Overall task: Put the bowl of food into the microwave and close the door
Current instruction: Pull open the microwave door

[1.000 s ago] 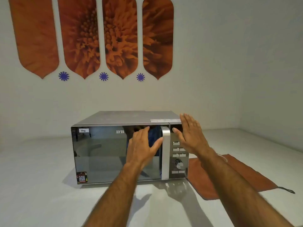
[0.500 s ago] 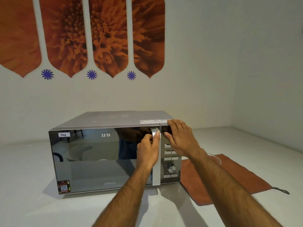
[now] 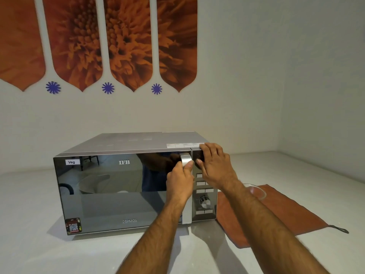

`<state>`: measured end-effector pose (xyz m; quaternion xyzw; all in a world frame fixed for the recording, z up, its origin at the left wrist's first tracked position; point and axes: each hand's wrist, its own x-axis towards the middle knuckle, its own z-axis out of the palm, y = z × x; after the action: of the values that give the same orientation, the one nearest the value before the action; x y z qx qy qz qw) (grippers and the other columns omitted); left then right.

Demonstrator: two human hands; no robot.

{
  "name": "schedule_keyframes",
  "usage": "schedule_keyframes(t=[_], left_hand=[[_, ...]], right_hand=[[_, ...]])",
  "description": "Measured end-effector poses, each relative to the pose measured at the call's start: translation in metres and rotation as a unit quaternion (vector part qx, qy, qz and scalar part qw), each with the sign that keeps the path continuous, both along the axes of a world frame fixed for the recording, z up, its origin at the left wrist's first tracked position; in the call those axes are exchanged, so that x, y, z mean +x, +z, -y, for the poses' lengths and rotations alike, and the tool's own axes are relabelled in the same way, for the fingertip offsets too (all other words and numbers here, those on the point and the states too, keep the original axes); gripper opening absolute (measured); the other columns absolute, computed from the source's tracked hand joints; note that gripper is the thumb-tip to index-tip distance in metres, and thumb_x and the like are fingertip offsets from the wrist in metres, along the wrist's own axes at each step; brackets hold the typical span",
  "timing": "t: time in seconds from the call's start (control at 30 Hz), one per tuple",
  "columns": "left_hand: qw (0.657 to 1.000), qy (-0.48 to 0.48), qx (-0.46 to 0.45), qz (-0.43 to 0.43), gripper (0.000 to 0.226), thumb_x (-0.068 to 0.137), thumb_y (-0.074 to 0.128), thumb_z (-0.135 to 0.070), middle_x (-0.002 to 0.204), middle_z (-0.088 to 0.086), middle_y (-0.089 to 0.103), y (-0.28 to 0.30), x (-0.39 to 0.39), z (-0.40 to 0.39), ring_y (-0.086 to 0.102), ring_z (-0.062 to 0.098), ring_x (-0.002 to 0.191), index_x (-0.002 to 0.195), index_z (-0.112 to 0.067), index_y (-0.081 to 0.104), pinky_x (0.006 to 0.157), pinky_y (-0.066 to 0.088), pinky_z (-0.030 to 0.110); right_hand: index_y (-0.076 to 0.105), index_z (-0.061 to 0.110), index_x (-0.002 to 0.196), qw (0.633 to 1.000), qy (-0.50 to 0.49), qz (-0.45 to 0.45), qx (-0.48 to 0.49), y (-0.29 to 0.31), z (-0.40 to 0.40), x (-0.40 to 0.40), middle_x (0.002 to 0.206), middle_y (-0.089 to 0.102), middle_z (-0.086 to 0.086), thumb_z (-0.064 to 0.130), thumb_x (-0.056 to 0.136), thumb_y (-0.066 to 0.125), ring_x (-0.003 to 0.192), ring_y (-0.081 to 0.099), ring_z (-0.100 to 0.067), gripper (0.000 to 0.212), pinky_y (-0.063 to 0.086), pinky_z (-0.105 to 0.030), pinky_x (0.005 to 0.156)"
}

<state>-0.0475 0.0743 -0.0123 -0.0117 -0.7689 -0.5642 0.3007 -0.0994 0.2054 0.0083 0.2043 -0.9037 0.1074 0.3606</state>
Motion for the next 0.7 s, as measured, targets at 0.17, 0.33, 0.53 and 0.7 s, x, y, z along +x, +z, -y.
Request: schedule_keyframes(t=[0.17, 0.33, 0.53, 0.7], left_hand=[[1.0, 0.018, -0.011, -0.001, 0.028, 0.101, 0.047, -0.037, 0.076, 0.001, 0.064, 0.0012, 0.0025, -0.0011, 0.069, 0.015, 0.074, 0.096, -0.013, 0.061, 0.065, 0.058, 0.027], [0.999, 0.03, -0.016, -0.006, 0.028, 0.101, 0.048, -0.036, 0.079, 0.005, 0.065, 0.0017, 0.003, -0.0017, 0.069, 0.017, 0.075, 0.097, -0.012, 0.061, 0.07, 0.06, 0.033], [0.999, 0.04, -0.025, -0.011, 0.028, 0.101, 0.048, -0.036, 0.075, 0.001, 0.063, 0.0007, 0.001, -0.0018, 0.069, 0.017, 0.074, 0.096, -0.012, 0.062, 0.07, 0.06, 0.034], [0.999, 0.034, -0.025, -0.012, 0.026, 0.101, 0.049, -0.036, 0.077, 0.001, 0.064, 0.0014, 0.0028, -0.0018, 0.069, 0.017, 0.076, 0.094, -0.014, 0.061, 0.072, 0.061, 0.036]], right_hand=[[0.03, 0.019, 0.146, 1.0, -0.004, 0.004, 0.002, -0.0004, -0.0007, -0.001, 0.15, 0.035, -0.007, 0.045, 0.098, 0.041, 0.137, 0.029, -0.026, 0.056, 0.042, -0.048, 0.101], [0.029, 0.02, 0.146, 1.0, -0.005, 0.005, 0.004, -0.0008, -0.0009, -0.0021, 0.15, 0.035, -0.007, 0.046, 0.098, 0.04, 0.136, 0.03, -0.026, 0.056, 0.044, -0.048, 0.099], [0.027, 0.02, 0.146, 1.0, -0.005, 0.006, 0.008, -0.0002, -0.0017, -0.0038, 0.151, 0.033, -0.006, 0.047, 0.098, 0.039, 0.137, 0.028, -0.026, 0.056, 0.045, -0.048, 0.098], [0.028, 0.02, 0.148, 1.0, -0.006, 0.007, 0.007, -0.0011, -0.0022, -0.0043, 0.152, 0.032, -0.006, 0.047, 0.099, 0.039, 0.138, 0.027, -0.025, 0.057, 0.044, -0.048, 0.099]])
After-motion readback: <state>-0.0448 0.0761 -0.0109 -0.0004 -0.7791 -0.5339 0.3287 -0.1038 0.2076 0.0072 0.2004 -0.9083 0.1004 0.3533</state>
